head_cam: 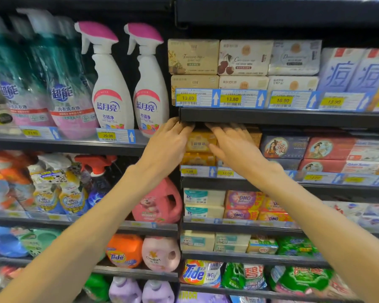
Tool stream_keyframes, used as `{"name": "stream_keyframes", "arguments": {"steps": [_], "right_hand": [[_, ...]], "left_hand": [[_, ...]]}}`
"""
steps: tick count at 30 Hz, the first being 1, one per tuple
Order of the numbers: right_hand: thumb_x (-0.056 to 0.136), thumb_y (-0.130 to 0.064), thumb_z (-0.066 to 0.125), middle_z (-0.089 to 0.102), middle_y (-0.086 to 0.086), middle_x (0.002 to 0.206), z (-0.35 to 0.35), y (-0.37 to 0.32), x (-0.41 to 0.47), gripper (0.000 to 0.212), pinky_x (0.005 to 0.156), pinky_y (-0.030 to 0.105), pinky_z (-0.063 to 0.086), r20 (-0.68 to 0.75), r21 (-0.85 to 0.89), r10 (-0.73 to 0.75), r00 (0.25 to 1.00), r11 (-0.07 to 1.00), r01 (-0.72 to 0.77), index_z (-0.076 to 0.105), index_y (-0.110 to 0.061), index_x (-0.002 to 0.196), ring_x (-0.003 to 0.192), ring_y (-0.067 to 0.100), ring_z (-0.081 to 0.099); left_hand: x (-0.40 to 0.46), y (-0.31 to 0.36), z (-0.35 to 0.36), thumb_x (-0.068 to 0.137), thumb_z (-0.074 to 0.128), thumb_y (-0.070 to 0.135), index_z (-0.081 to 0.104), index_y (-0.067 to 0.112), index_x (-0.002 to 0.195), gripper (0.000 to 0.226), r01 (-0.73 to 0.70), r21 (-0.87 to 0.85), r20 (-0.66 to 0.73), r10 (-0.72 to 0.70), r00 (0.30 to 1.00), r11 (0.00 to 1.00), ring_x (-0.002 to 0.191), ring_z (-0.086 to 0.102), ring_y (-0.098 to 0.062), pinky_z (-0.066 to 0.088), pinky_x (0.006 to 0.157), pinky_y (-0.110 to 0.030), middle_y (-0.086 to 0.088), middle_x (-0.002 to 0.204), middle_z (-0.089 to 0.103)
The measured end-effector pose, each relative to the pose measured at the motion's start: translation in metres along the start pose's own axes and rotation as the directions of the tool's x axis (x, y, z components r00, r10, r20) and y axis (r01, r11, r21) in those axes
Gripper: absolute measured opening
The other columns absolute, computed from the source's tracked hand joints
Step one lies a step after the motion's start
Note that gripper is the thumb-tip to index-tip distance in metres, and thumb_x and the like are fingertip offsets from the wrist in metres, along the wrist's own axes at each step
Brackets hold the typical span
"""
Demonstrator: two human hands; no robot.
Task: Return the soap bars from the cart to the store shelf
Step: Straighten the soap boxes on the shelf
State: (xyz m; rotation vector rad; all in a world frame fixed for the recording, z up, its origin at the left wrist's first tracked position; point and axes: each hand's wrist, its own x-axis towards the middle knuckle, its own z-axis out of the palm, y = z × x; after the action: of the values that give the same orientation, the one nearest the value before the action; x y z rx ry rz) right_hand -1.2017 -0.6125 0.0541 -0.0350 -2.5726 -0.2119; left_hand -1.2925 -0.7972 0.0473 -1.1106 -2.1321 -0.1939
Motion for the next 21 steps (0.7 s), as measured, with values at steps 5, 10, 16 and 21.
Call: {"name": "stream_keyframes", "arguments": {"steps": [5,10,16,21], "right_hand": [[0.104,-0.044,0.034,0.056,0.010,0.139,-0.010,0.001,0.016,0.050,0.115,0.048,0.026,0.260,0.022,0.069,0.963,0.997,-0.078,0.033,-0.027,0.151,0.136,0.034,0.042],[0.105,-0.041,0.034,0.047,0.008,0.148,-0.011,0.001,0.021,0.047,0.117,0.049,0.021,0.321,0.025,0.076,0.944,0.996,-0.089,0.032,-0.029,0.151,0.141,0.034,0.035],[0.105,-0.041,0.034,0.055,0.011,0.138,-0.006,0.007,0.024,0.043,0.102,0.044,0.041,0.374,0.104,0.064,0.925,0.988,-0.110,0.033,-0.028,0.147,0.129,0.033,0.047],[0.105,-0.040,0.035,0.059,0.010,0.131,-0.005,0.006,0.020,0.042,0.097,0.041,0.044,0.340,0.116,0.059,0.939,0.988,-0.104,0.036,-0.025,0.145,0.124,0.031,0.052]], "left_hand": [[0.010,-0.005,0.008,0.086,0.065,0.012,0.057,0.004,0.131,0.046,-0.044,0.086,0.088,0.036,0.995,0.995,0.112,0.056,-0.039,0.049,0.088,-0.047,-0.019,0.120,0.066],[0.013,0.000,0.009,0.079,0.071,0.006,0.062,0.002,0.122,0.044,-0.047,0.099,0.097,0.037,0.995,0.994,0.105,0.059,-0.044,0.050,0.082,-0.049,-0.022,0.111,0.068],[0.011,0.000,0.011,0.082,0.063,0.004,0.062,0.004,0.122,0.040,-0.033,0.100,0.057,0.027,0.998,0.994,0.102,0.055,-0.040,0.047,0.080,-0.047,-0.019,0.111,0.066],[0.008,-0.001,0.010,0.085,0.047,0.009,0.059,0.004,0.126,0.042,-0.026,0.088,0.020,0.024,1.000,0.996,0.106,0.053,-0.038,0.045,0.084,-0.045,-0.017,0.115,0.064]]}}
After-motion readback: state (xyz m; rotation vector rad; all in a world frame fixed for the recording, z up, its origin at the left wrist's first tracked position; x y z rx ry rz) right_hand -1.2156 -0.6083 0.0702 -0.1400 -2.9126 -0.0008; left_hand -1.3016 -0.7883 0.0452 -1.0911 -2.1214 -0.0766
